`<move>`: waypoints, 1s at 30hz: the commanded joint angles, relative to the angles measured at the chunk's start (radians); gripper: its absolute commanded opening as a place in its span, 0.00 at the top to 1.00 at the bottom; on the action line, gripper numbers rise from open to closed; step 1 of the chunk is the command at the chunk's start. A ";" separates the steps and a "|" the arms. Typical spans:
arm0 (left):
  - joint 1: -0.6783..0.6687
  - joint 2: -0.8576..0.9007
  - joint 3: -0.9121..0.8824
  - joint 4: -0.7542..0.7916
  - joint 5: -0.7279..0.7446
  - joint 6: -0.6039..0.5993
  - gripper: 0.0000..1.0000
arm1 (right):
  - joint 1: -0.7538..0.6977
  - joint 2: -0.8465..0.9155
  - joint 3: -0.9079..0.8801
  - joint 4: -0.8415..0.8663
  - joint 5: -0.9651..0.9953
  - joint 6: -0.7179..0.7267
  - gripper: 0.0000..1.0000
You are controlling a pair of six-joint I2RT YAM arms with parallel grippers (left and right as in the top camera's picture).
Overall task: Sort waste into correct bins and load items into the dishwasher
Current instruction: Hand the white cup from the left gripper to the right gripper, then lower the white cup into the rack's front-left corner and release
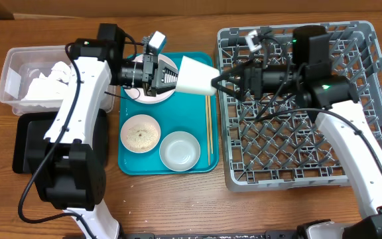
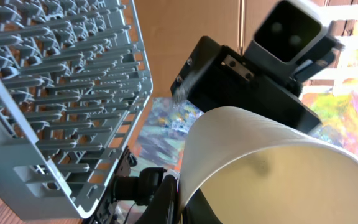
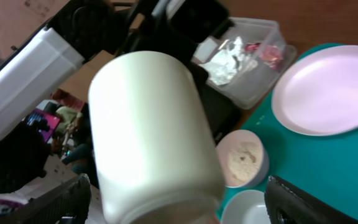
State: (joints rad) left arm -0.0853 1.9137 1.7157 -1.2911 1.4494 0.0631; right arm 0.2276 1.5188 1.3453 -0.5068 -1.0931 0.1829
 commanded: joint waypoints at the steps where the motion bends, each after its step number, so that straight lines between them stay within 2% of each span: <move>1: -0.014 -0.006 0.016 -0.002 0.041 0.046 0.96 | 0.051 -0.003 0.003 0.037 -0.027 0.032 0.11; 8: -0.014 -0.006 0.016 -0.003 0.049 0.046 0.96 | 0.082 -0.003 0.003 0.047 -0.026 0.032 0.26; 9: -0.014 -0.006 0.016 -0.002 0.061 0.047 0.95 | 0.082 -0.003 0.003 0.050 -0.026 0.032 0.30; 15: -0.014 -0.006 0.016 -0.002 0.062 0.054 0.69 | 0.056 -0.004 0.003 0.069 -0.023 0.032 0.41; 21: -0.003 -0.006 0.016 0.003 0.025 0.065 0.56 | -0.041 -0.023 0.004 -0.001 0.047 0.068 0.45; 26: 0.018 -0.006 0.016 0.022 -0.210 0.064 0.52 | -0.094 -0.094 0.012 -0.264 0.414 0.089 0.44; 30: 0.019 -0.006 0.016 0.054 -0.531 0.006 0.50 | -0.080 -0.150 0.053 -0.509 0.686 0.134 0.44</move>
State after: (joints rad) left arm -0.0711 1.9137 1.7157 -1.2510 1.2087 0.1032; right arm 0.1310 1.4418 1.3487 -0.9470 -0.6823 0.2783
